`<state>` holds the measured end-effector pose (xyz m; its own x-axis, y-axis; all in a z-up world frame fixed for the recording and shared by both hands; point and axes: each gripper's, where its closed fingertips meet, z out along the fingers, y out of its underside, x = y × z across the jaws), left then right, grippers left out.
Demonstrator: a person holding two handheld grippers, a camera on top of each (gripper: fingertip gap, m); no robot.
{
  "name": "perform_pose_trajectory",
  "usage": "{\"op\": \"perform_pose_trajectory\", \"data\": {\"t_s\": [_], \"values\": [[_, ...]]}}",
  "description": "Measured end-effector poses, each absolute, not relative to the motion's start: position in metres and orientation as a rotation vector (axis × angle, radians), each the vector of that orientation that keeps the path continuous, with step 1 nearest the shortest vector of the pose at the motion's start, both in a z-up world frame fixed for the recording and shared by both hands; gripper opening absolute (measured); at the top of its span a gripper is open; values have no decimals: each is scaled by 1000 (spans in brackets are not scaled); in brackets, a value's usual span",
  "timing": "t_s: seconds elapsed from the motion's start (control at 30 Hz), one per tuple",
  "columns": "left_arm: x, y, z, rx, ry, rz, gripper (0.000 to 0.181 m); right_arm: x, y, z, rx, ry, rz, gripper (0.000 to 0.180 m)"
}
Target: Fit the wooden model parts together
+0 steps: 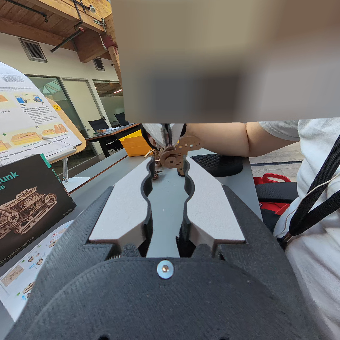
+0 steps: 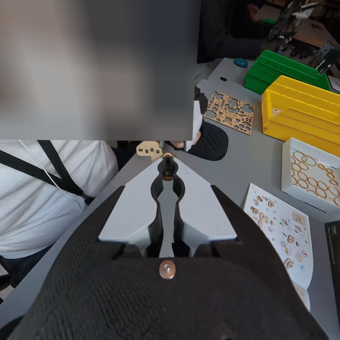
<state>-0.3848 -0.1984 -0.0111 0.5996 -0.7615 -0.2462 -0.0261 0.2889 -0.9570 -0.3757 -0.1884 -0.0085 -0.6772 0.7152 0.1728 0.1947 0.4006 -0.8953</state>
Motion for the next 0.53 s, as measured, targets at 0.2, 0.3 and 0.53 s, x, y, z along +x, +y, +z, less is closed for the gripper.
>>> {"op": "perform_pose_trajectory", "data": {"t_s": [0.2,0.3,0.53], "values": [[-426,-186,-12,-1277,737,-457,30,-362,-125,-100,-1130,-2584,441,1],[-433,-186,-14,-1283,713,-473,30,-355,-124,-130,-1152,-2809,200,1],[-451,-183,-16,-1284,626,-462,26,-356,-120,-157,-1114,-2971,-59,1]]}}
